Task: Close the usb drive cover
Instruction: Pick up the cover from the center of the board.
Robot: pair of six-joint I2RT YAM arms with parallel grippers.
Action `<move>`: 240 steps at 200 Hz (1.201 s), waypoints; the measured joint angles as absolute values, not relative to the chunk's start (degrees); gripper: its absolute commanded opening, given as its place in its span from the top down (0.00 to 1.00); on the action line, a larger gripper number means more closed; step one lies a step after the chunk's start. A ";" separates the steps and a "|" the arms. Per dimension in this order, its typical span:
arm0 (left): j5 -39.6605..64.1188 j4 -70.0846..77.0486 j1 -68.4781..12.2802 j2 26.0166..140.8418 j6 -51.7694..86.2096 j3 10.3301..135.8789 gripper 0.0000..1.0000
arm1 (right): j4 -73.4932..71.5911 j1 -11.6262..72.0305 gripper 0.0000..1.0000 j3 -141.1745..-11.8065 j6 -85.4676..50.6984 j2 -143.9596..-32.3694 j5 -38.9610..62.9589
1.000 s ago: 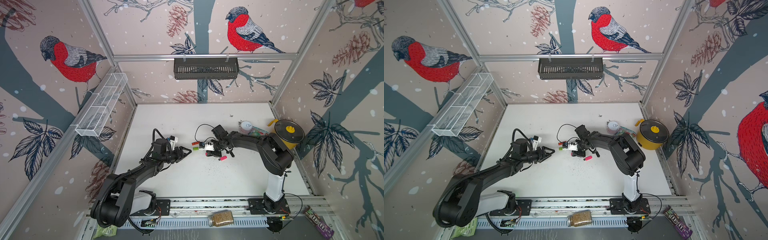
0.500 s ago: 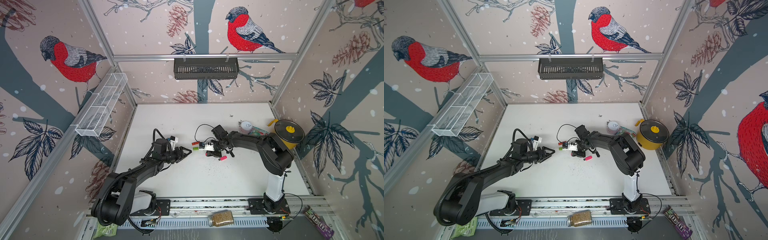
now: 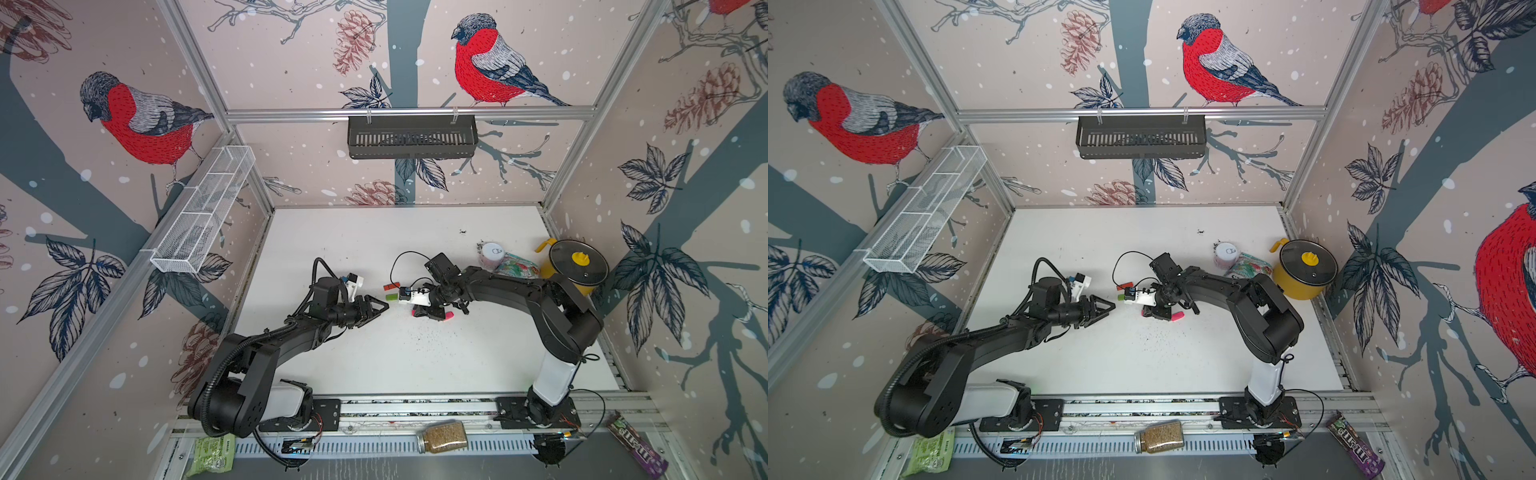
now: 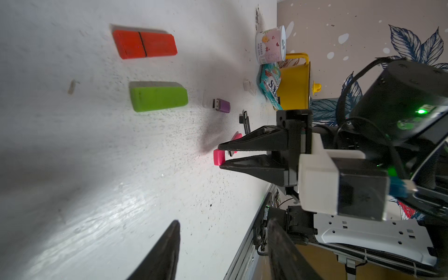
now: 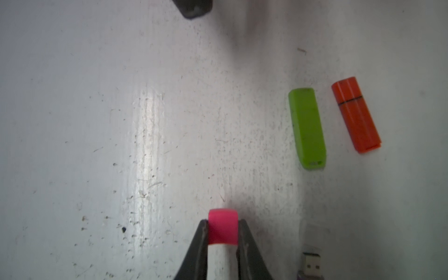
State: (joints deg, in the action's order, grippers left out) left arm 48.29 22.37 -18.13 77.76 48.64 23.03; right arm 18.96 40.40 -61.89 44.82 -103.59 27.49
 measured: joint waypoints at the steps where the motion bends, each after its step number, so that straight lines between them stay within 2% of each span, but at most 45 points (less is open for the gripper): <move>1: 48.31 22.44 -18.22 77.91 48.64 23.09 0.44 | 18.92 40.45 0.80 -61.89 44.75 -103.55 27.57; 134: 51.20 26.83 -20.86 89.97 50.17 27.11 0.55 | 13.02 42.30 0.79 -61.58 41.71 -103.66 36.01; 240: 52.47 28.18 -21.87 91.53 50.81 28.32 0.64 | 11.25 42.68 0.79 -62.76 40.53 -105.08 37.34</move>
State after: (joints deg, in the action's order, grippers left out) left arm 52.47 28.18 -21.87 91.53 50.81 28.32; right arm 11.25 42.68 -62.76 40.53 -105.08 37.34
